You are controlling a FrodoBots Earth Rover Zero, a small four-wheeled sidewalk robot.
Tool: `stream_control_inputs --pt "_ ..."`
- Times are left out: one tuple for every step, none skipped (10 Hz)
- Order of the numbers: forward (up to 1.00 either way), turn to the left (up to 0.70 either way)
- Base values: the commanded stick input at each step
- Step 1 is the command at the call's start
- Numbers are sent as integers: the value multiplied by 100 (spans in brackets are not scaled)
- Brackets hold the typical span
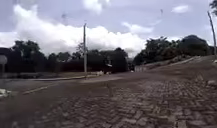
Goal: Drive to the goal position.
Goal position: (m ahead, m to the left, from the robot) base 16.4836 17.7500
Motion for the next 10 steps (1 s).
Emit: stream_control_inputs --pt "70 27" --pt "70 27" --pt "70 27" --pt "70 27" --pt "70 27" --pt "70 27" --pt "70 27" --pt "70 27" --pt "70 27" --pt "70 27"
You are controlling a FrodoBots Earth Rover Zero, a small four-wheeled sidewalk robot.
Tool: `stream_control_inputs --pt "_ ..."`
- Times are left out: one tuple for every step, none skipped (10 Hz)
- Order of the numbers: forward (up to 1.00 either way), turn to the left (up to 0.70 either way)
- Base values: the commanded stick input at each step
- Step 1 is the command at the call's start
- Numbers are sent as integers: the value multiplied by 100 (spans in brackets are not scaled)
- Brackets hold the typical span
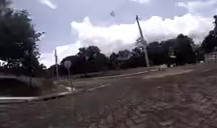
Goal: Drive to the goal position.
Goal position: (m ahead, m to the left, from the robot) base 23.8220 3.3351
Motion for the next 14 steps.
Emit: stream_control_inputs --pt "70 27" --pt "70 27" --pt "70 27" --pt "70 27" --pt "6 2" --pt "0 0" --pt "0 0" --pt "0 0" --pt "0 0" --pt "0 0" --pt "0 0" --pt "0 0" --pt "0 0" --pt "0 0"
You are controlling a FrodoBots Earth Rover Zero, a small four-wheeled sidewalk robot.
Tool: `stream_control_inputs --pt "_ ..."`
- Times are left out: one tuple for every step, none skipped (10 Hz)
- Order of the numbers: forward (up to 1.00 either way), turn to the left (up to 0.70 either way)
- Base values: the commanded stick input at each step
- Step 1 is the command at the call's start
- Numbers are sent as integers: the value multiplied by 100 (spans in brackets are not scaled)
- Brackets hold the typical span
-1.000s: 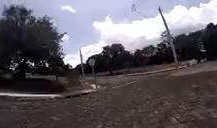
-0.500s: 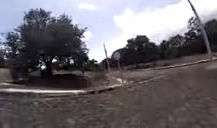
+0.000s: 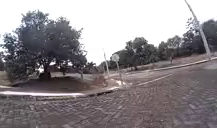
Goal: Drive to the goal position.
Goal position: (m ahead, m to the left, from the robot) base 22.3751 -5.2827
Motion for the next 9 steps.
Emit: stream_control_inputs --pt "0 -17" --pt "0 -45" --pt "22 -39" --pt "70 -27" --pt "70 -27" --pt "70 -27" --pt "70 -27" --pt "70 -27" --pt "70 -27"
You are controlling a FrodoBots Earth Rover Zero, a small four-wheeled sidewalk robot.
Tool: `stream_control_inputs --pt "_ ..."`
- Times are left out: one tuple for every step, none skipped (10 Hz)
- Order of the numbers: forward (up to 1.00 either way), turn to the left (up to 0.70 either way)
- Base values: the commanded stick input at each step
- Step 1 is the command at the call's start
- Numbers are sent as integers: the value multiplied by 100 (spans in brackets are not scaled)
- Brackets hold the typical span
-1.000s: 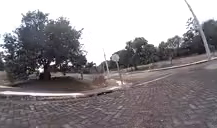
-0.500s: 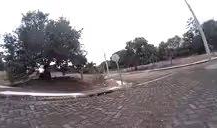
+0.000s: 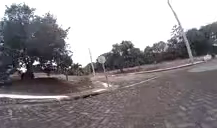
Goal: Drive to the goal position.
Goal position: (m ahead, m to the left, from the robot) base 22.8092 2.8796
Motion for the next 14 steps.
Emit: stream_control_inputs --pt "70 -27" --pt "70 -27" --pt "70 -27" --pt "70 -27" --pt "70 -27" --pt "70 -27" --pt "70 -27" --pt "70 -27" --pt "70 -27" --pt "0 0" --pt "0 0" --pt "0 0" --pt "0 0" --pt "0 0"
